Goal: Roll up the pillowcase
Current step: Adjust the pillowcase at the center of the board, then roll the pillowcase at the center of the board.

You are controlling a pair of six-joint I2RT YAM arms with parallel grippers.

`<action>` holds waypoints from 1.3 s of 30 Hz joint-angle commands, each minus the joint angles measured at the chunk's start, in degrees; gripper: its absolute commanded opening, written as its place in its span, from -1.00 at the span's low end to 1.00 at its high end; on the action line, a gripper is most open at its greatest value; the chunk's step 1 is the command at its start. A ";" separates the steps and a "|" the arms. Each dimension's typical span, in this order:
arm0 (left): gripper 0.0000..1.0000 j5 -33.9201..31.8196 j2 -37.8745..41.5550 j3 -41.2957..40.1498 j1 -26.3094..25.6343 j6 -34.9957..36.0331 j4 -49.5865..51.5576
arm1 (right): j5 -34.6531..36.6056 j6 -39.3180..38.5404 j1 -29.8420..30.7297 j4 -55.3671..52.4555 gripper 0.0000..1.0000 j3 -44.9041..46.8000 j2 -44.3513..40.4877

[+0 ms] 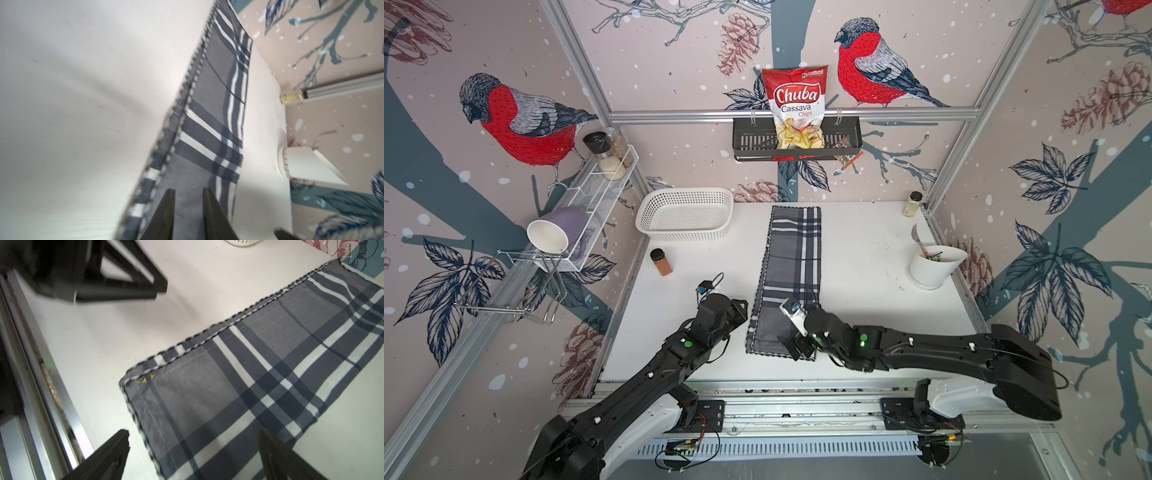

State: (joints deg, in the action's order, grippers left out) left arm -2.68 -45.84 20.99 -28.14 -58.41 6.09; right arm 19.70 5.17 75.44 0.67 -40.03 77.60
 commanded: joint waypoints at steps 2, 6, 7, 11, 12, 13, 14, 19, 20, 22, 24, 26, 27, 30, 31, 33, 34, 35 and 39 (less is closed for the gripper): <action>0.27 9.33 2.54 -3.79 8.32 5.27 5.71 | 14.14 -5.81 8.39 -6.52 1.00 0.54 1.64; 0.54 14.23 -0.58 -6.86 9.83 4.89 2.33 | 14.88 -7.94 9.73 -5.16 1.00 -0.66 6.59; 0.55 14.93 -1.55 -6.96 9.78 5.01 2.07 | 15.69 -8.67 9.53 -4.56 1.00 -1.23 8.07; 0.57 14.90 -3.02 -7.11 9.79 6.02 2.45 | 15.97 -11.78 8.20 -1.96 1.00 -2.72 12.44; 0.58 14.89 -3.03 -7.29 9.82 5.99 2.24 | 15.61 -12.39 7.87 -1.73 1.00 -3.13 13.48; 0.59 14.97 -2.98 -7.38 9.81 6.01 2.18 | 15.44 -12.55 7.51 -1.72 1.00 -3.65 14.42; 0.59 15.00 -2.94 -7.54 9.82 6.01 2.10 | 14.57 -12.71 7.20 -1.86 1.00 -3.97 15.11; 0.60 14.98 -2.07 -10.02 9.80 4.48 0.76 | 9.64 -12.96 7.03 -2.96 1.00 -4.49 17.45; 0.60 14.90 -1.90 -10.40 9.77 4.28 0.45 | 8.87 -13.03 7.22 -2.76 1.00 -4.25 17.52; 0.61 14.47 -1.65 -11.12 9.81 3.79 0.00 | 7.45 -12.99 7.31 -2.53 1.00 -3.74 17.78; 0.61 14.46 -1.51 -11.28 9.81 3.87 -0.11 | 7.31 -12.82 7.31 -2.58 1.00 -3.78 18.14; 0.60 14.35 -1.53 -11.12 9.86 4.05 -0.02 | 7.21 -13.28 7.06 -1.59 1.00 -3.40 18.79; 0.61 14.44 -1.59 -11.05 9.83 4.22 -0.09 | 7.72 -13.62 6.85 -0.76 0.97 -3.28 19.41; 0.61 14.89 -1.75 -10.35 9.80 4.77 0.49 | 8.16 -15.02 5.87 0.09 0.59 -3.63 21.88; 0.60 14.98 -1.76 -10.14 9.82 4.88 0.87 | 8.18 -15.54 5.41 0.24 0.38 -3.81 22.67; 0.61 14.85 -1.32 -10.21 9.80 4.81 1.03 | 7.39 -16.41 4.52 0.25 0.03 -4.15 23.86; 0.61 14.72 -1.10 -10.29 9.85 4.62 1.03 | 6.67 -16.78 4.16 -0.06 -0.12 -4.34 24.22; 0.61 14.72 -0.77 -10.44 9.81 4.44 0.96 | 6.08 -17.20 3.99 -0.50 -0.26 -4.64 24.49; 0.61 14.12 0.29 -10.87 9.81 4.06 1.24 | 1.26 -17.78 3.41 -4.41 -1.00 -6.51 23.59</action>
State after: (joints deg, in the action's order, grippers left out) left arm 11.97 -45.91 10.48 -18.55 -54.08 4.19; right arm 26.83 -11.03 79.15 4.23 -45.82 101.38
